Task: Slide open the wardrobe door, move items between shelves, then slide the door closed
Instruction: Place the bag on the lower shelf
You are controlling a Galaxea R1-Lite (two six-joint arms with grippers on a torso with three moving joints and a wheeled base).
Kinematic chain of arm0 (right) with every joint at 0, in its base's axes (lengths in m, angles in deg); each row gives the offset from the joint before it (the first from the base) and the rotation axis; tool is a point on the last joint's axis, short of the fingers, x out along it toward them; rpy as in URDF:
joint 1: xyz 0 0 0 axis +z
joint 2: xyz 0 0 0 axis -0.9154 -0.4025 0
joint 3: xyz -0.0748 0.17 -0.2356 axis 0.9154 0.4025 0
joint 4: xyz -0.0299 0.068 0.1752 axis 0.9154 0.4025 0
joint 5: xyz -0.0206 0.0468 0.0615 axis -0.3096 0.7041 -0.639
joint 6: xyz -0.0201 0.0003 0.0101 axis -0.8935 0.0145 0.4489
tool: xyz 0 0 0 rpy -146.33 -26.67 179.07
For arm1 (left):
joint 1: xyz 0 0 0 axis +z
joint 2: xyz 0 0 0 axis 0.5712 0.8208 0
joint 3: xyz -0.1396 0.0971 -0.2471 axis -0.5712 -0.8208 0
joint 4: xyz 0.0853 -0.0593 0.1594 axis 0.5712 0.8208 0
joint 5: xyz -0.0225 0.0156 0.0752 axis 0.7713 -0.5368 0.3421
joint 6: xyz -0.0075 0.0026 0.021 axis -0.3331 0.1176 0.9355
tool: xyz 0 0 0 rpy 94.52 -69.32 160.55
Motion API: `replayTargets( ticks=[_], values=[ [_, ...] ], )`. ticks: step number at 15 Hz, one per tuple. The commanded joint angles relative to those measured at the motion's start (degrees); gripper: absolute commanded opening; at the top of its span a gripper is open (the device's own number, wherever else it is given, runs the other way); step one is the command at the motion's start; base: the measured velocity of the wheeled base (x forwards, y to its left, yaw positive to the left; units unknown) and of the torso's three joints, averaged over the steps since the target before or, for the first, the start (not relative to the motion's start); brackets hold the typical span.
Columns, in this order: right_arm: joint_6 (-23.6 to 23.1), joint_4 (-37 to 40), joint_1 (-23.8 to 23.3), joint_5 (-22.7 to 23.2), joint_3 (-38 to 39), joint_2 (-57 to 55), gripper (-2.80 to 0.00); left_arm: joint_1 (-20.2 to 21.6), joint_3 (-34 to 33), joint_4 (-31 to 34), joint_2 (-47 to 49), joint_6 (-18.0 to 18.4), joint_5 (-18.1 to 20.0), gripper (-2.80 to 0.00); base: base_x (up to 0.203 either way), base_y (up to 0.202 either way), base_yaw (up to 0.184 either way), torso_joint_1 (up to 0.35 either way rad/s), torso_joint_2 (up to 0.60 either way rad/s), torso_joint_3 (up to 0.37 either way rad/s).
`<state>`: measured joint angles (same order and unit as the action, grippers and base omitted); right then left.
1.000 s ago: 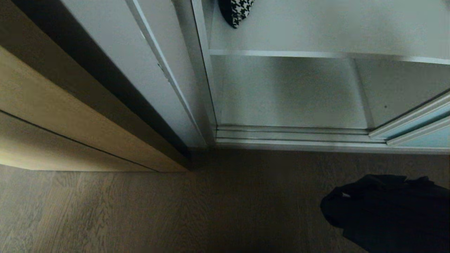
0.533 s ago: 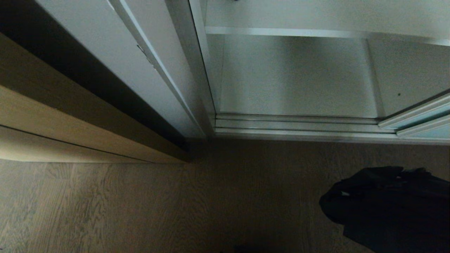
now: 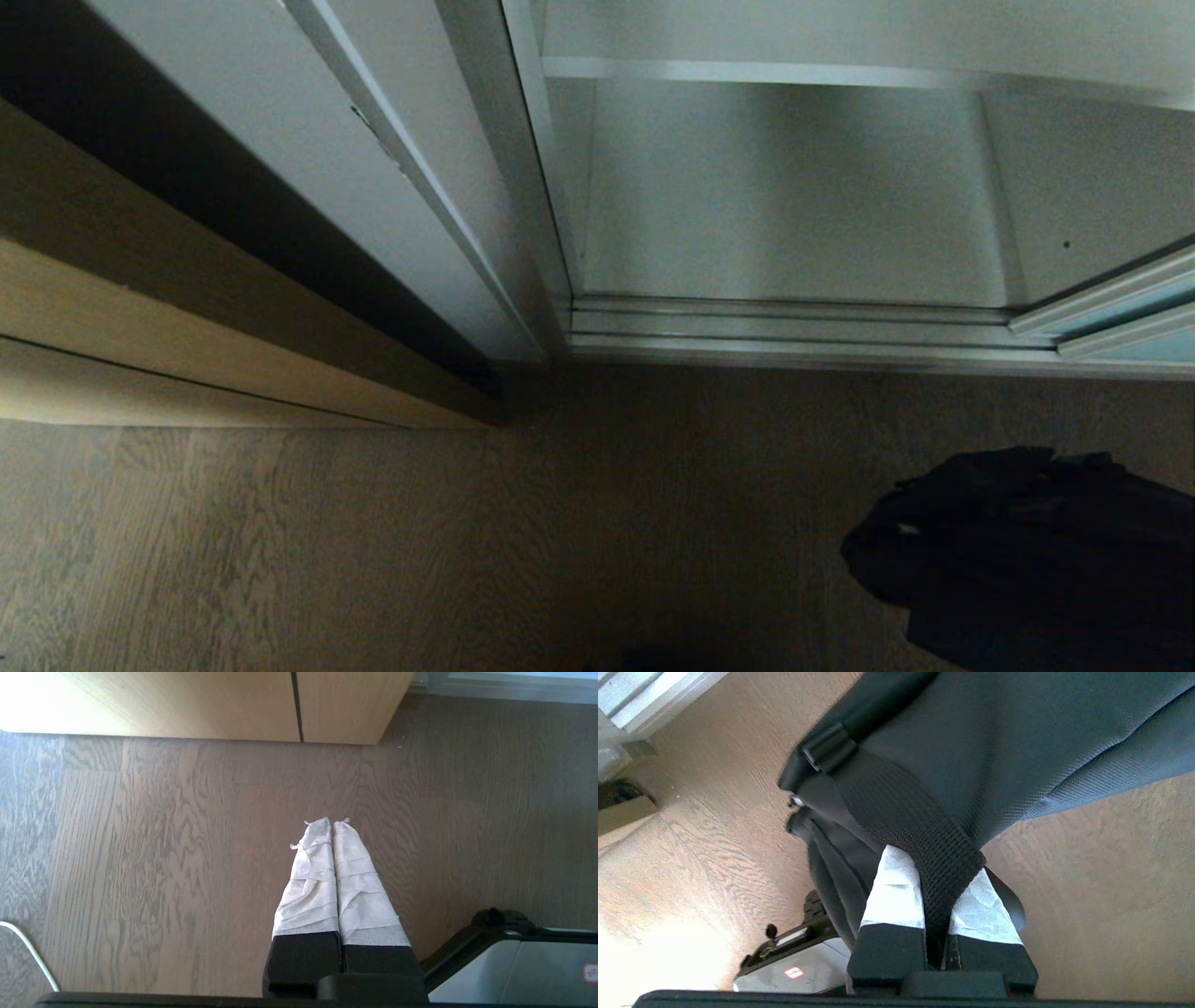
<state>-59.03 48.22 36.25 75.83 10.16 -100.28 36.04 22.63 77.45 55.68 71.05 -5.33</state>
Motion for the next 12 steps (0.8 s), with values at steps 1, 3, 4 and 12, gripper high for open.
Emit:
replayTargets(
  ticks=[1, 3, 4, 12],
  values=[
    [2.6, -1.3, 0.0, 0.3, 0.1, -3.0, -2.80, 0.0, 0.0, 0.0, 0.0, 0.0, 0.0, -2.80, 0.000, 0.000, 0.000, 0.000, 0.00, 0.000],
    [5.5, -4.4, 0.1, 1.9, -0.8, -6.0, -2.80, 0.0, 0.0, 0.0, 0.0, 0.0, 0.0, -2.80, 0.000, 0.000, 0.000, 0.000, 0.00, 0.000],
    [6.4, -5.6, 0.1, 3.7, -2.2, -6.8, -2.80, 0.0, 0.0, 0.0, 0.0, 0.0, 0.0, -2.80, 0.000, 0.000, 0.000, 0.000, 0.00, 0.000],
    [9.0, -6.1, 3.2, 11.5, -11.6, -7.2, -2.80, 0.0, 0.0, 0.0, 0.0, 0.0, 0.0, -2.80, 0.000, 0.000, 0.000, 0.000, 0.00, 0.000]
  ],
)
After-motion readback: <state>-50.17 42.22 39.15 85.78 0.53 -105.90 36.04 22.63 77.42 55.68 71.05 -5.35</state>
